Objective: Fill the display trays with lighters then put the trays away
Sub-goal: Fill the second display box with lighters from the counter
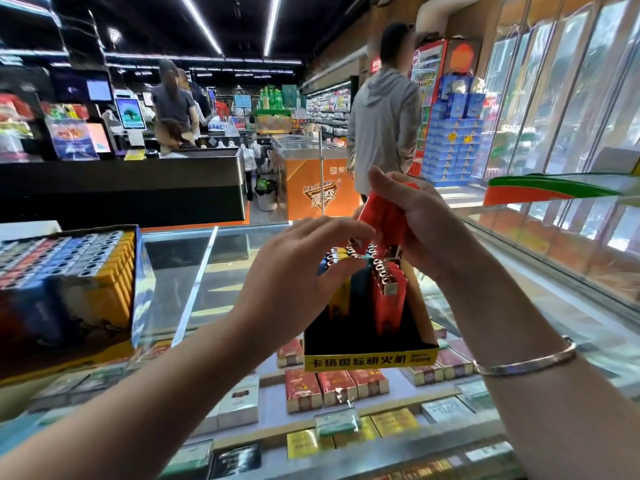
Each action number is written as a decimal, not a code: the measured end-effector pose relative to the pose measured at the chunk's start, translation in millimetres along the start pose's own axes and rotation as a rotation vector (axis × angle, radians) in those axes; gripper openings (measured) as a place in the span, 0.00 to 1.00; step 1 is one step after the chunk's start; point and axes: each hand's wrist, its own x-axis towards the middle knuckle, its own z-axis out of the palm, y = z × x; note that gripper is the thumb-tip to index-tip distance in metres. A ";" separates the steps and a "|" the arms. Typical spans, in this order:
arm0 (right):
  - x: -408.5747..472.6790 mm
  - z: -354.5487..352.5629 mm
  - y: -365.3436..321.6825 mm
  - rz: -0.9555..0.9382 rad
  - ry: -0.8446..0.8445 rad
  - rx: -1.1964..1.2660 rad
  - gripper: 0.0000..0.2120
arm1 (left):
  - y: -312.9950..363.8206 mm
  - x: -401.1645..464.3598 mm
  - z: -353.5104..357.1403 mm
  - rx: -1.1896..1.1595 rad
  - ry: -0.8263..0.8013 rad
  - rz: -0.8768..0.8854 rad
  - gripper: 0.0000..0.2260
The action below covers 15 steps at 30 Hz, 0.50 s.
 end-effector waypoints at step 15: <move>3.6 -16.2 1.8 0.048 0.245 -0.108 0.14 | 7.2 3.6 -6.7 -0.130 0.218 0.057 0.06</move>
